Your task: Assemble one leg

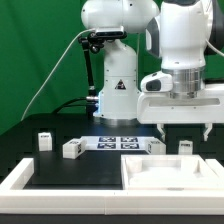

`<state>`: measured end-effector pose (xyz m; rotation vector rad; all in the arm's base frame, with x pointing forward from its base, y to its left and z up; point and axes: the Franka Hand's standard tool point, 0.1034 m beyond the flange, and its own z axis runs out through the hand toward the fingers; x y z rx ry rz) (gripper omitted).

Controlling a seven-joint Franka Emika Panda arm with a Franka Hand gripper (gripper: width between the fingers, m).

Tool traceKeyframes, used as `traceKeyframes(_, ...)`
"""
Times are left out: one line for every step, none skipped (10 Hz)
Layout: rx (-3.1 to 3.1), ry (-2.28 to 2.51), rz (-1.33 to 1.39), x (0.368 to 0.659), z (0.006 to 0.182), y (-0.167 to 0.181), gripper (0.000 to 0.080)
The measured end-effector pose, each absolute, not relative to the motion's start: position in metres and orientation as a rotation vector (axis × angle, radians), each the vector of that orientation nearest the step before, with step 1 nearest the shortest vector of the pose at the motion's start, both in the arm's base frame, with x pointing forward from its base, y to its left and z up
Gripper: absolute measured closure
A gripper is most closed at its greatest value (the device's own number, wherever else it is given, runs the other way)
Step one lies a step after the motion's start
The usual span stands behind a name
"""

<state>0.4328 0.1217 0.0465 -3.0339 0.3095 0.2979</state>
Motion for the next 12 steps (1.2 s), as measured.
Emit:
traceKeyframes(-3.022,0.281,0.456,0.429,0.049,0.122,0.0151)
traceKeyframes(-3.000,0.265,0.594,0.430,0.050,0.123,0.0151)
traceKeyframes(-2.971,0.276,0.694,0.432,0.050,0.125,0.0151)
traceKeyframes(-2.942,0.260,0.803,0.431,0.050,0.124,0.0151)
traceKeyframes(-2.895,0.244,0.950,0.428,0.049,0.122,0.0151)
traceKeyframes(-2.855,0.241,1.059,0.428,0.046,0.123,0.0151)
traceKeyframes(-2.823,0.235,1.143,0.427,0.042,0.124,0.0151)
traceKeyframes(-2.772,0.220,1.275,0.419,0.041,0.124,0.0151)
traceKeyframes(-2.719,0.205,1.393,0.415,0.038,0.126,0.0151)
traceKeyframes(-2.704,0.202,1.425,0.417,0.031,0.129,0.0151)
traceKeyframes(-2.716,0.192,1.408,0.418,0.029,0.134,0.0151)
traceKeyframes(-2.723,0.186,1.401,0.416,0.026,0.137,0.0151)
